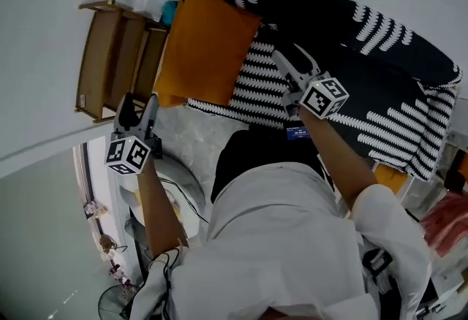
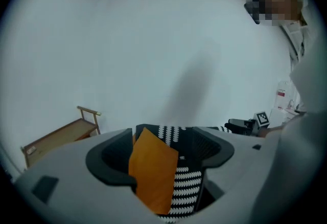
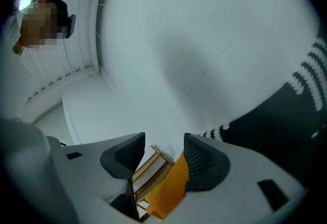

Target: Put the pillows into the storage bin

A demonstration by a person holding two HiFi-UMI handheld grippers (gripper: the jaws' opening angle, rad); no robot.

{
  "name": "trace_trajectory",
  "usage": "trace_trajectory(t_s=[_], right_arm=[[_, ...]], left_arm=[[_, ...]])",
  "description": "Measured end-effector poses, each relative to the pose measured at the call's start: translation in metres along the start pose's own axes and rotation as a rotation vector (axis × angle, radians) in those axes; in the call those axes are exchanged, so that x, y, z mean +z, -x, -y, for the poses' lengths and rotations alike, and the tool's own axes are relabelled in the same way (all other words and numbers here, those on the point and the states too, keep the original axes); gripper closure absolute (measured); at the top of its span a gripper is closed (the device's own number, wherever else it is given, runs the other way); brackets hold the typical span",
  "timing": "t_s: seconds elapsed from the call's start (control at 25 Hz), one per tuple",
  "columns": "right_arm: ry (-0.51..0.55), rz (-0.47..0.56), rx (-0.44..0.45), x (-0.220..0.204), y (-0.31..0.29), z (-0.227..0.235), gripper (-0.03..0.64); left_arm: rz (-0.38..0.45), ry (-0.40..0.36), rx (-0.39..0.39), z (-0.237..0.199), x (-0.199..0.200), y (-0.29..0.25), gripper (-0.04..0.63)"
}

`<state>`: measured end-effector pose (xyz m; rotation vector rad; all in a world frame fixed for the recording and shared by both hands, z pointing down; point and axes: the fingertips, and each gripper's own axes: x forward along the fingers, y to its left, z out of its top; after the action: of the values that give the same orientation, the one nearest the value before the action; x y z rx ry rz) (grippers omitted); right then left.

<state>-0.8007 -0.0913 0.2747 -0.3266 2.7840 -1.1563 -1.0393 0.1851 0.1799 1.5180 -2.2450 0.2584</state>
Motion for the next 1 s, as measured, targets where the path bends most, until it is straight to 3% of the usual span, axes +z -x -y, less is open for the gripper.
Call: trace_trajectory(t_s=[0.16, 0.32, 0.48, 0.64, 0.8, 1.0], right_arm=[[-0.19, -0.061, -0.058, -0.048, -0.028, 0.047, 0.363], [-0.255, -0.099, -0.144, -0.087, -0.048, 0.093, 0.35], [-0.302, -0.123, -0.234, -0.142, -0.066, 0.133, 0.345], [-0.422, -0.118, -0.345, -0.214, -0.085, 0.172, 0.345], [-0.508, -0.125, -0.397, -0.273, -0.101, 0.207, 0.344], [-0.515, -0.197, -0.429, -0.344, -0.114, 0.235, 0.344]], left_arm=[[-0.083, -0.012, -0.041, -0.034, -0.004, -0.055, 0.229], [-0.158, -0.051, -0.114, -0.055, -0.02, -0.12, 0.229], [-0.283, -0.063, -0.21, -0.08, -0.071, -0.19, 0.229], [-0.428, -0.092, -0.296, -0.109, -0.125, -0.259, 0.229], [-0.517, -0.115, -0.303, -0.128, -0.16, -0.3, 0.229], [-0.683, -0.163, -0.316, -0.139, -0.214, -0.327, 0.229]])
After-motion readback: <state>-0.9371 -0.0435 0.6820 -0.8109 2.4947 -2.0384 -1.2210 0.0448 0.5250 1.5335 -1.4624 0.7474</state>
